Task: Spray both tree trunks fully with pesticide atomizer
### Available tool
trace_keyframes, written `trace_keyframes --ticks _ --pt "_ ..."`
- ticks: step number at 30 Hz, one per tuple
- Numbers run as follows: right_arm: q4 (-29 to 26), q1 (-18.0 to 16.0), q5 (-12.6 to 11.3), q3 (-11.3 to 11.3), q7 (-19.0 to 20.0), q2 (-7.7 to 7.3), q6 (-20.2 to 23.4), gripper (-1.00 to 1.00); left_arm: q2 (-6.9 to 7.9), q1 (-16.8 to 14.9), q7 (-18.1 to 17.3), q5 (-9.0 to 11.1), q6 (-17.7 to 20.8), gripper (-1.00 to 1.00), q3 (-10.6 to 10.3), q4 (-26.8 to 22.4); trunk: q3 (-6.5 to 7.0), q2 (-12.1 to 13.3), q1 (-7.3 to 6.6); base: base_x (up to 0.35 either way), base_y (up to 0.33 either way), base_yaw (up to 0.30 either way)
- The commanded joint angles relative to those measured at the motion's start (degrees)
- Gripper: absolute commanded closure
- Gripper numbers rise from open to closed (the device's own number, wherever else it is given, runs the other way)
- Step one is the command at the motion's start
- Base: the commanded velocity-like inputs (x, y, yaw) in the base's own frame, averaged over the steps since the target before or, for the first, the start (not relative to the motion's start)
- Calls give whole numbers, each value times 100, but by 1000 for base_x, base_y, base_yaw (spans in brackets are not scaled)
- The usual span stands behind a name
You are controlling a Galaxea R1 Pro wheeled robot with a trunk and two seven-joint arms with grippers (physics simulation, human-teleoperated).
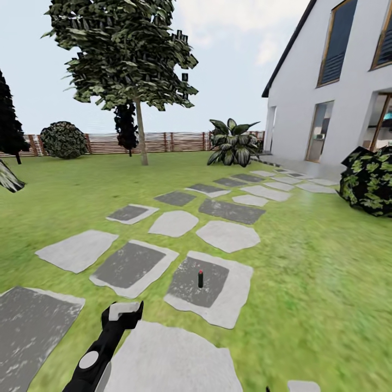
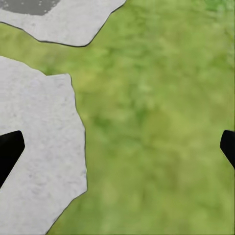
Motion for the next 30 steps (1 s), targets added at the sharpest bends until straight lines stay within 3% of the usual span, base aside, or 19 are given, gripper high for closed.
trace_keyframes --ticks 1,17,30 --pt "0 0 -1 0 0 0 0 -100 0 0 0 0 0 -100 0 0 0 0 0 335 -77 0" --pt "0 0 0 0 0 0 0 -100 0 0 0 0 0 -100 0 0 0 0 0 317 -143 4" --pt "0 0 -4 0 0 -1 0 -100 0 0 0 0 0 -100 0 0 0 0 0 268 -187 132"
